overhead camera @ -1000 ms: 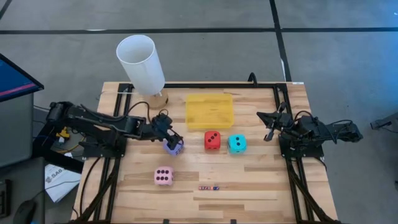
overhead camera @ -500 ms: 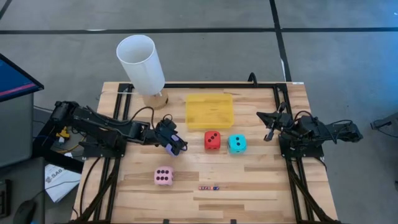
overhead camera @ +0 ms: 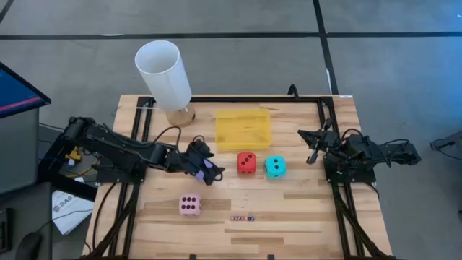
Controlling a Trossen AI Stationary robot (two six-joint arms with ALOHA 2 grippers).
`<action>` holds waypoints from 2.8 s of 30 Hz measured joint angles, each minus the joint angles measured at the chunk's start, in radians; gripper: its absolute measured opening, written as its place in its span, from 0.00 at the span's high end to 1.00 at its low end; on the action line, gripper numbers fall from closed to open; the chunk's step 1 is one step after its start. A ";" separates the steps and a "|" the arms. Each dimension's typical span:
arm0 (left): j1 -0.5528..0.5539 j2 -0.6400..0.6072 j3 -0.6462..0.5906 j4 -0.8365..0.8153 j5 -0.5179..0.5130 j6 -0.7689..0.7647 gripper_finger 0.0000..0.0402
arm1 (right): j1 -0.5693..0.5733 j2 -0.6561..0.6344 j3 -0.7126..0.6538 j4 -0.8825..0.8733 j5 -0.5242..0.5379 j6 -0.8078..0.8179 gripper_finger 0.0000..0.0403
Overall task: Pick & Place Dice
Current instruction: Put the big purple dice into the yellow bin
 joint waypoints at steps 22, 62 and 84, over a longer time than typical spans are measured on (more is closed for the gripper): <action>0.034 0.026 0.011 -0.454 0.005 -0.178 0.01 | 0.000 0.000 0.000 0.000 0.000 0.002 0.99; 0.044 0.025 0.011 -0.189 0.005 -0.177 0.01 | 0.000 0.000 0.000 0.000 0.000 0.001 0.99; 0.045 0.024 -0.085 -0.303 0.005 -0.177 0.01 | 0.000 0.000 0.001 0.000 0.000 0.002 0.99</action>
